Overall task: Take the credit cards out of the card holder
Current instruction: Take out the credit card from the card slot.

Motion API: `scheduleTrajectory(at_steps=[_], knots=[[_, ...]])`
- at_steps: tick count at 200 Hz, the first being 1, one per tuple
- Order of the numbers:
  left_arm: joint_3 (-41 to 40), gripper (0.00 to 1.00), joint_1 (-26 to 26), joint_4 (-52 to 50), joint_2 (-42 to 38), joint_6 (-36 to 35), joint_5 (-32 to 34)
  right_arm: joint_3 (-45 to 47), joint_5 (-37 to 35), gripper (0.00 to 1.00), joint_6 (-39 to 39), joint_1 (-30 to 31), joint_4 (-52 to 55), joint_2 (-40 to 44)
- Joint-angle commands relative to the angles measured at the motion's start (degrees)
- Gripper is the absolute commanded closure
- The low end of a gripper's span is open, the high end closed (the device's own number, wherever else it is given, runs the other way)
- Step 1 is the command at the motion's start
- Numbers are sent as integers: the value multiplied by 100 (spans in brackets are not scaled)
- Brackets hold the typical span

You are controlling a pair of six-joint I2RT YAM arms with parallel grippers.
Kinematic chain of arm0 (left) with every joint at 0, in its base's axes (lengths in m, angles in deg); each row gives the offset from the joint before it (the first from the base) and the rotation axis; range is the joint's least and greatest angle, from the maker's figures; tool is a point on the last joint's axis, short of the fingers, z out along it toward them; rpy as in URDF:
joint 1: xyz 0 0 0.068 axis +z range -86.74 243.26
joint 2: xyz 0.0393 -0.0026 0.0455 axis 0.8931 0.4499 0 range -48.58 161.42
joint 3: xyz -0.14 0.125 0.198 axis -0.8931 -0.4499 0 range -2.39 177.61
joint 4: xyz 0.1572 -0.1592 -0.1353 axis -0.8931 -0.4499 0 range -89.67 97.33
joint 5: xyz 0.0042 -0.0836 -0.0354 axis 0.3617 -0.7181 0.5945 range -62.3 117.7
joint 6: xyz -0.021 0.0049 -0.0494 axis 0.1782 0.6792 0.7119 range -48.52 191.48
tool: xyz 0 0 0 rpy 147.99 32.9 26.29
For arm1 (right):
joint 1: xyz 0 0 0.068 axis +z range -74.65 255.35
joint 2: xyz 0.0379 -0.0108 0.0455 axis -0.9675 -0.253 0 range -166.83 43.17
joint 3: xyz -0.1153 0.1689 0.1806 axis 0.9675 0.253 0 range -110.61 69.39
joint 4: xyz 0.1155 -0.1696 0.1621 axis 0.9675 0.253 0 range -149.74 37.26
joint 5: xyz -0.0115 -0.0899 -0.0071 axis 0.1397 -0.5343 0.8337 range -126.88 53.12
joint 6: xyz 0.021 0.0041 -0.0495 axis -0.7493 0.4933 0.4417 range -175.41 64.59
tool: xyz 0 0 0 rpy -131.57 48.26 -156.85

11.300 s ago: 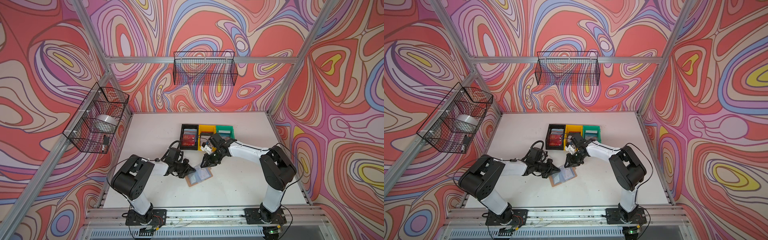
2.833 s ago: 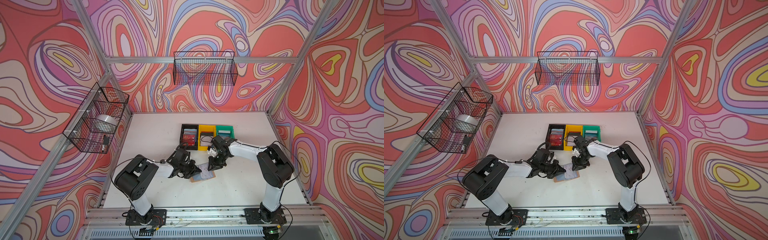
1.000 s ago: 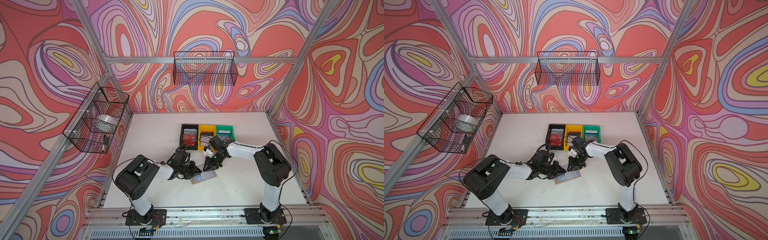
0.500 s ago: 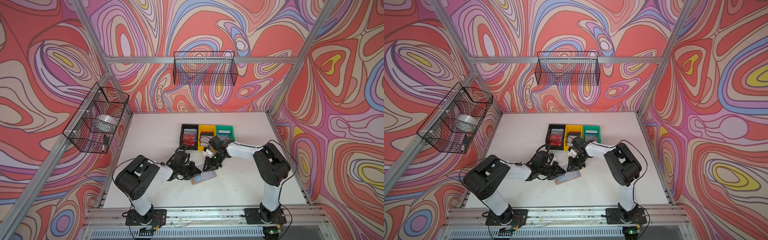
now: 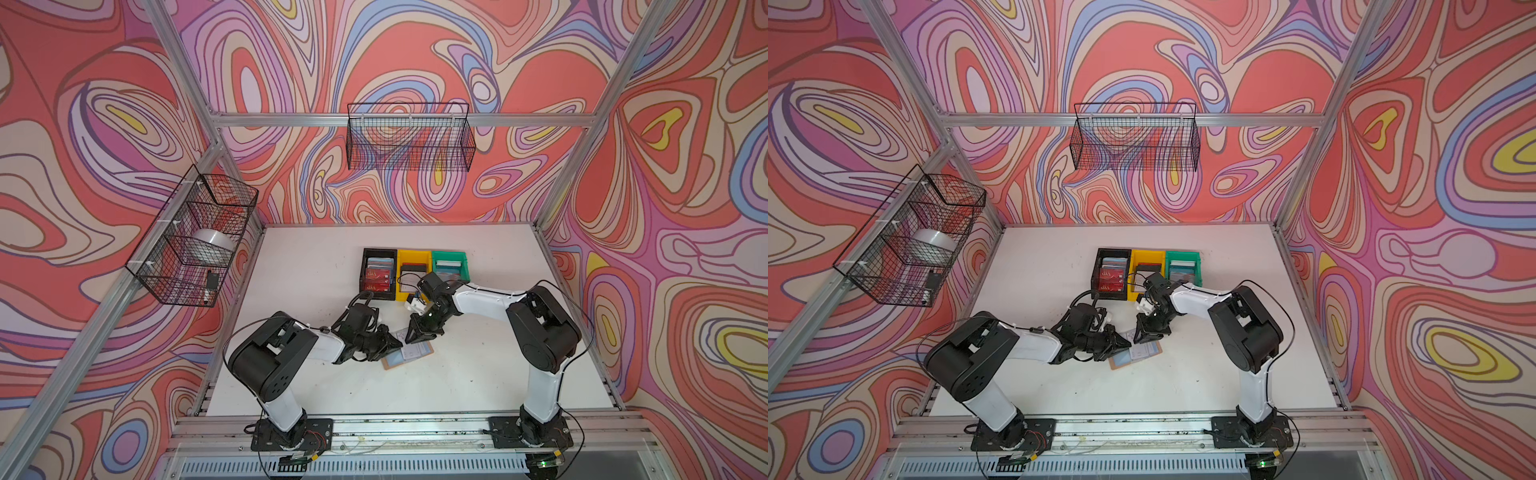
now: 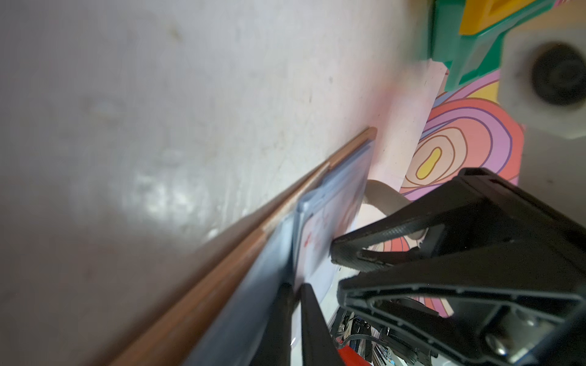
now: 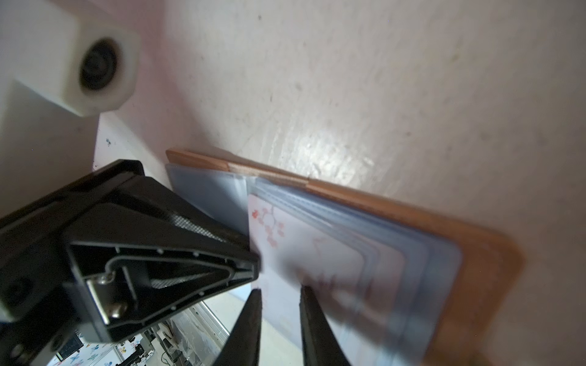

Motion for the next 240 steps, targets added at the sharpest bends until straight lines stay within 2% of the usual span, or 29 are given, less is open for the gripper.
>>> scheduleTrajectory(at_steps=[1,115,125,150,187,229,240], knots=[[-207,88,-37,-674,-9,53,247,45,-259,75,-18,11,59,-184],[-25,87,-37,-442,320,92,170,62,-244,75,-14,13,68,-157],[-54,88,-38,-405,312,115,188,45,-240,75,-14,11,79,-163],[-76,100,-39,-378,311,131,186,33,-236,75,4,11,95,-167],[-47,100,-40,-386,304,114,162,8,-271,75,4,15,105,-125],[26,100,-40,-1102,-113,-178,186,-227,-411,75,100,-32,419,209],[296,100,-36,-1374,-246,-299,226,-310,-411,74,124,-50,486,281]])
